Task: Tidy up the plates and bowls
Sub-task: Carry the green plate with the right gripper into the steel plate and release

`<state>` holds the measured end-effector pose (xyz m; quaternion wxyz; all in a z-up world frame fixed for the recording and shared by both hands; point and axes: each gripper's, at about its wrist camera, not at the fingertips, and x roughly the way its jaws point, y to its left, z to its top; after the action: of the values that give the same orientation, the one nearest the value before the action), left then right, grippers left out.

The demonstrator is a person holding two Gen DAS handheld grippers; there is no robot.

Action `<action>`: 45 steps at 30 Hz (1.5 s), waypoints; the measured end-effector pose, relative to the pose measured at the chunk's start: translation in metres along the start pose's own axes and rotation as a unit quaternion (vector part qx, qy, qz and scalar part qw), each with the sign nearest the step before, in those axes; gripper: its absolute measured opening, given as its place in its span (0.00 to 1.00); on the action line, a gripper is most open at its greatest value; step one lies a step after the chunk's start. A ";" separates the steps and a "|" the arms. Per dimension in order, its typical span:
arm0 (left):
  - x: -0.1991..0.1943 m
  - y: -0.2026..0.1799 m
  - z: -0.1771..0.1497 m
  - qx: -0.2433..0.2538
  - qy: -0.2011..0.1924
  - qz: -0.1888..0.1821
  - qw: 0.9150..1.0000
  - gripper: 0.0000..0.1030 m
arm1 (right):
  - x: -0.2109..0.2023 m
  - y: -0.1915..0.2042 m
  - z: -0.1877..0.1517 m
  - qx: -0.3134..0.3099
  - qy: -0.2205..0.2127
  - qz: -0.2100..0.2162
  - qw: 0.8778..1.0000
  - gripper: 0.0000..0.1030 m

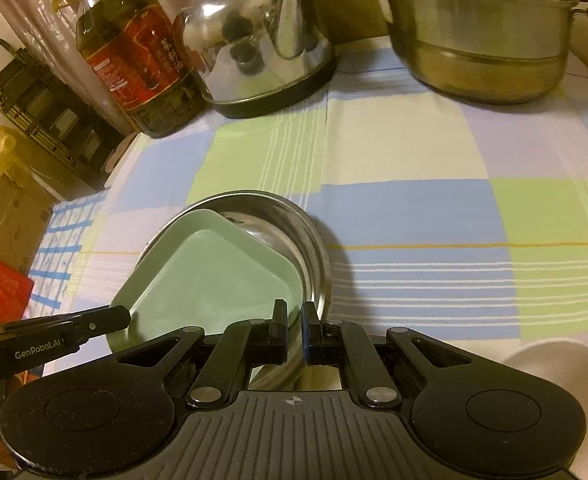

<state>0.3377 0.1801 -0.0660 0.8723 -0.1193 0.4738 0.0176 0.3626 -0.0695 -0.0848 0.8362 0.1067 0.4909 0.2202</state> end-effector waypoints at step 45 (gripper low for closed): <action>0.050 0.011 0.013 0.008 0.026 0.020 0.999 0.17 | 0.055 0.013 0.006 -0.007 0.025 -0.022 0.999 0.39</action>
<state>0.3742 0.1897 -0.1035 0.8604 -0.1030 0.4984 0.0280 0.3872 -0.0314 -0.1196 0.8288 0.0842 0.5125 0.2083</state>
